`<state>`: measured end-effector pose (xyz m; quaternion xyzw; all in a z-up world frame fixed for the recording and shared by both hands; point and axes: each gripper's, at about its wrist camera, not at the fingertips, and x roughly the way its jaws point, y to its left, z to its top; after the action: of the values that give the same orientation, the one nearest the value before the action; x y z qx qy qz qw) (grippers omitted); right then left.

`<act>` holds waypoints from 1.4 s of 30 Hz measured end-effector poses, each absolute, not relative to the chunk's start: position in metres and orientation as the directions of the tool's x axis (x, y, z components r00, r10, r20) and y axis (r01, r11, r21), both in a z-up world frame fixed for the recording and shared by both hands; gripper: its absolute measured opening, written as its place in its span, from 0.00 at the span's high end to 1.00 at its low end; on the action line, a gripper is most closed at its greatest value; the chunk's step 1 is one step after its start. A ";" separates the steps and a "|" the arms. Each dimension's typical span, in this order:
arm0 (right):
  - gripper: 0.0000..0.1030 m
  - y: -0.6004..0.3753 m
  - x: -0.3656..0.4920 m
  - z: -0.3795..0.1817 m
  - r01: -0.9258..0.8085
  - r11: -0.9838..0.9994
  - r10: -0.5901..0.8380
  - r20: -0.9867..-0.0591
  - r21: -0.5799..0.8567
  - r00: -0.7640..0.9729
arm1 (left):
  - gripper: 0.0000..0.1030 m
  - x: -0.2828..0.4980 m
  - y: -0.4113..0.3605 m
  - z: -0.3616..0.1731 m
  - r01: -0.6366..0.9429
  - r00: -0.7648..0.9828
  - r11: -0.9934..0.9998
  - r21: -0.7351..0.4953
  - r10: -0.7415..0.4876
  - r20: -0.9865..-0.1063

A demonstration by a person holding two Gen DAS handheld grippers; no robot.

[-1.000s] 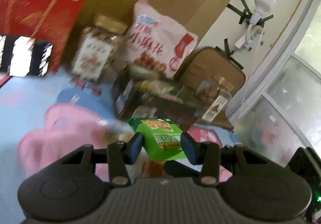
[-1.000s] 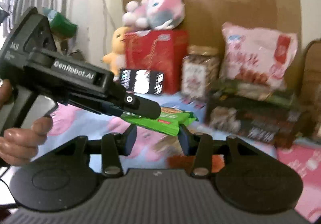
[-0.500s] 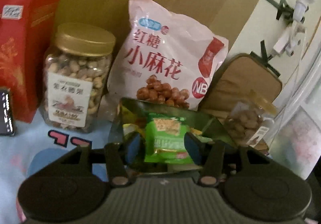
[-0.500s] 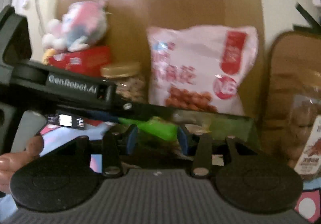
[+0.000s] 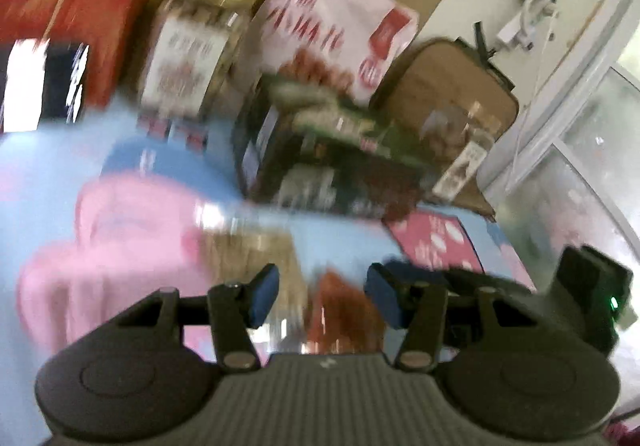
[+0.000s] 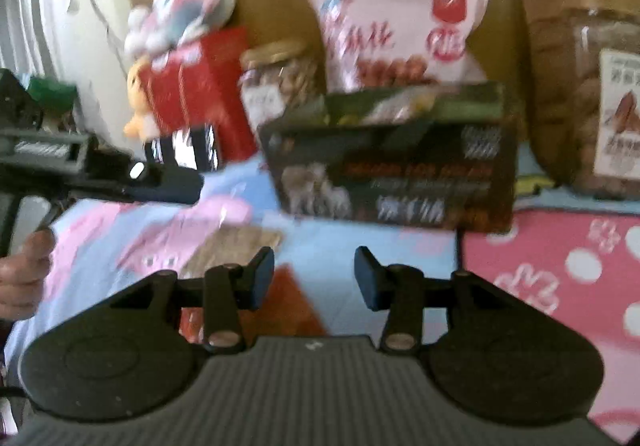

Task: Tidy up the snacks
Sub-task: 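Grasp the red jerky bag by its end with the left gripper, then lift the red jerky bag into the black box and release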

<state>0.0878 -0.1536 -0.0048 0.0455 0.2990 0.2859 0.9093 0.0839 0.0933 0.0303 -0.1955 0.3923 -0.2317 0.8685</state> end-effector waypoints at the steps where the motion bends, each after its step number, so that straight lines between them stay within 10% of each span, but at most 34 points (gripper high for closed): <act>1: 0.53 -0.150 0.088 -0.005 -0.491 0.833 0.545 -0.527 0.253 0.653 | 0.51 0.077 0.097 0.025 0.229 0.575 0.806 -0.546 -0.565 -0.591; 9: 0.55 -0.140 0.082 -0.013 -0.444 0.859 0.506 -0.558 0.256 0.658 | 0.39 0.062 0.092 -0.001 0.162 0.535 0.743 -0.649 -0.619 -0.575; 17: 0.60 -0.148 0.046 -0.017 -0.397 0.862 0.507 -0.521 0.315 0.687 | 0.78 0.059 0.065 -0.007 0.195 0.515 0.762 -0.617 -0.615 -0.597; 34: 0.59 -0.173 -0.011 -0.023 -0.398 0.825 0.559 -0.482 0.401 0.674 | 0.67 0.050 0.047 -0.005 0.237 0.495 0.708 -0.665 -0.677 -0.545; 37: 0.55 -0.166 -0.017 -0.023 -0.424 0.846 0.532 -0.480 0.322 0.697 | 0.90 0.047 0.046 0.002 0.265 0.521 0.726 -0.634 -0.661 -0.540; 42: 0.45 -0.164 -0.017 -0.023 -0.442 0.851 0.525 -0.480 0.283 0.703 | 0.90 0.048 0.048 0.004 0.290 0.510 0.712 -0.639 -0.680 -0.526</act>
<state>-0.0171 -0.1637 -0.0231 0.0733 0.2818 0.2628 0.9199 0.0477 0.0476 0.0042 -0.2436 0.4002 -0.2909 0.8342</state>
